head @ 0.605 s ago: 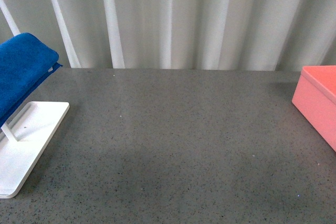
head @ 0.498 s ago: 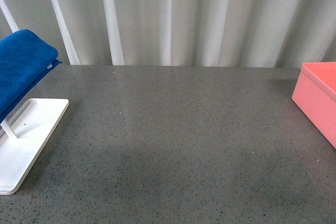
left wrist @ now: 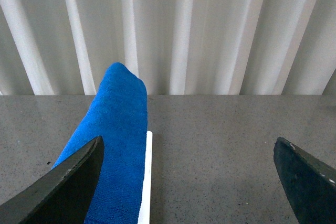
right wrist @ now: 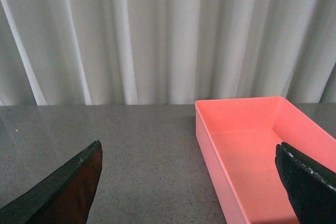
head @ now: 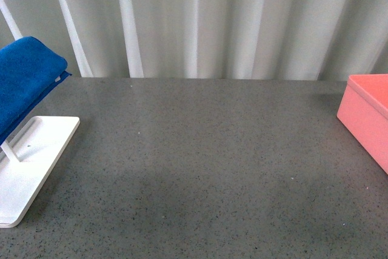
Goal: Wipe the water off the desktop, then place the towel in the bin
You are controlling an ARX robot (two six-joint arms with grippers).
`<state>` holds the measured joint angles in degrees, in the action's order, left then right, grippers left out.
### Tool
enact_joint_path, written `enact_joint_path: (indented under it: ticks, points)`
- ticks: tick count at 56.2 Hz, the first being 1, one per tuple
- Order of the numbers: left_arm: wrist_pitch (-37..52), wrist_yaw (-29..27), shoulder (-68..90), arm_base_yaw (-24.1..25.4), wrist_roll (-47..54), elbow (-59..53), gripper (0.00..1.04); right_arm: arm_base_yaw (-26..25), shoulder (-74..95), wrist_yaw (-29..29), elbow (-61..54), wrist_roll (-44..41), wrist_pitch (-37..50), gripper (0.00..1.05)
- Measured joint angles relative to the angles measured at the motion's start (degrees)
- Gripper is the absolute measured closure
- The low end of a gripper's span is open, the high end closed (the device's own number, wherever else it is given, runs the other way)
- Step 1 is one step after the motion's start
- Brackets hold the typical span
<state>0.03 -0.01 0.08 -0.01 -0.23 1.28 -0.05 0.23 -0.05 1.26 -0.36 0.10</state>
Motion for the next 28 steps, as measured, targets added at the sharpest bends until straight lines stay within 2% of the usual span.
enact_joint_path:
  ticks: [28]
  points:
    - [0.00, 0.00, 0.00, 0.00, 0.00, 0.00, 0.07, 0.00, 0.00, 0.00, 0.00, 0.00, 0.00, 0.07]
